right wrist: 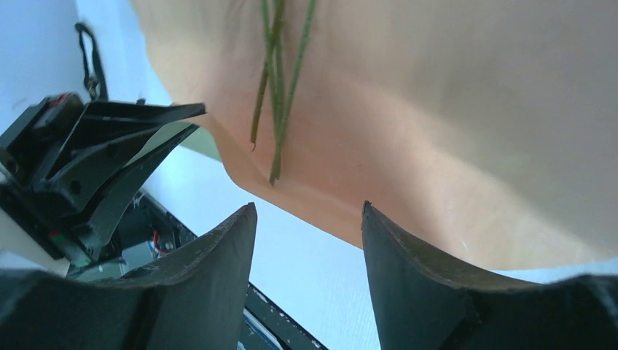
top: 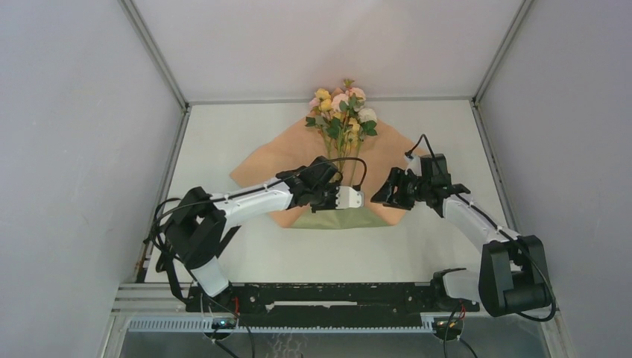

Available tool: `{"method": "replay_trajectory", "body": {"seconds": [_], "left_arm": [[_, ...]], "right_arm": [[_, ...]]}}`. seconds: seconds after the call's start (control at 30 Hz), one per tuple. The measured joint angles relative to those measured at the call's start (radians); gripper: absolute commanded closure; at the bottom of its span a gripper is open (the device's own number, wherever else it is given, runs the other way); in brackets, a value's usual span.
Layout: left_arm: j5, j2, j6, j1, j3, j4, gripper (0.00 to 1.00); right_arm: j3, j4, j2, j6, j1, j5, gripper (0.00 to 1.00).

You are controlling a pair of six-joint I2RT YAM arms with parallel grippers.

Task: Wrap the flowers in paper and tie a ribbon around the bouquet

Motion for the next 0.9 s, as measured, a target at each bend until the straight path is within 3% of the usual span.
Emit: {"method": "replay_trajectory", "body": {"seconds": [0.17, 0.37, 0.9], "left_arm": [[0.011, 0.015, -0.002, 0.003, 0.016, -0.008, 1.0], [0.011, 0.027, -0.003, 0.009, 0.021, -0.015, 1.0], [0.011, 0.066, -0.027, 0.029, 0.037, -0.023, 1.0]], "right_arm": [[-0.059, 0.111, 0.01, -0.007, 0.002, -0.087, 0.35], [-0.074, 0.239, 0.144, -0.008, 0.019, -0.139, 0.36], [-0.101, 0.305, 0.166, -0.037, 0.02, -0.19, 0.39]]}}
